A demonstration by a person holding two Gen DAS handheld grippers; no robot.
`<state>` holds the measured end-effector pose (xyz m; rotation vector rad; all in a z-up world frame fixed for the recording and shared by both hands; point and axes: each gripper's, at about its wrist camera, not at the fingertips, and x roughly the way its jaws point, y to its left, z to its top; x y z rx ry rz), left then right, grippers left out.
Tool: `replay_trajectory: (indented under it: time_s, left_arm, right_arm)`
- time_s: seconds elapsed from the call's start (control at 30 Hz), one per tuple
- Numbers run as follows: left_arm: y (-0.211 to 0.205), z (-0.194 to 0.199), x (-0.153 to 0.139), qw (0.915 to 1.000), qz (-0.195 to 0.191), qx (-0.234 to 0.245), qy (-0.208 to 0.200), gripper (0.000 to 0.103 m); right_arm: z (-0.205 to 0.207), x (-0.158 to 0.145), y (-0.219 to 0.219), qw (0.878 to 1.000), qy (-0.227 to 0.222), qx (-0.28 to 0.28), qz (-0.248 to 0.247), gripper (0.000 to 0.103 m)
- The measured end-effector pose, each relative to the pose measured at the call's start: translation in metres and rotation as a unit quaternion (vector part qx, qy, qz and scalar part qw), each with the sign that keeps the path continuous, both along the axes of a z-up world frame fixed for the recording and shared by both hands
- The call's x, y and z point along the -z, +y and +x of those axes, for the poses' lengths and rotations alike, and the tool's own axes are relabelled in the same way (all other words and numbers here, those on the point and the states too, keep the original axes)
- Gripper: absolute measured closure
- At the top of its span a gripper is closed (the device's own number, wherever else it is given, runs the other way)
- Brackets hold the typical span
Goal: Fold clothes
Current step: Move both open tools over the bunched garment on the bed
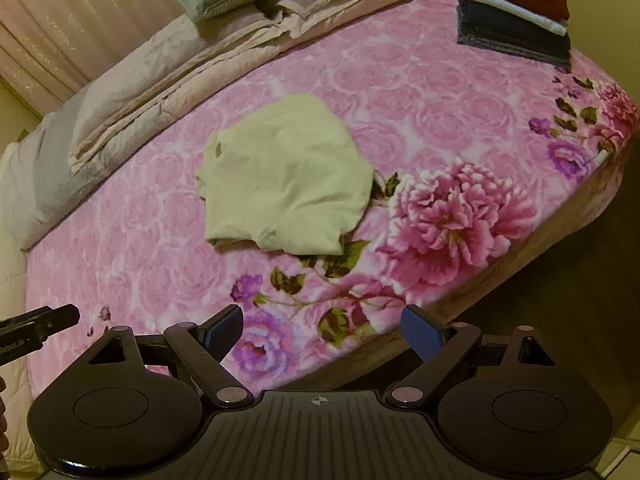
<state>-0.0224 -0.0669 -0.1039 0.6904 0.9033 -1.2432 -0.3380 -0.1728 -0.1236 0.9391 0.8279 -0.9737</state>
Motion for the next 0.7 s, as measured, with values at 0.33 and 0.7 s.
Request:
replay_trajectory:
  time_s: [0.33,0.7]
  left_arm:
    - [-0.034,-0.031,0.010,0.9999,0.011,-0.006,-0.007,0.048]
    - [-0.062,-0.058,0.019,0.9997,0.013,-0.020,-0.011,0.048]
  right_arm:
    - [-0.025,0.014,-0.046,1.000,-0.004,-0.005,0.018,0.014]
    - [-0.035,0.023,-0.086,0.999,-0.015,-0.027,0.017,0.014]
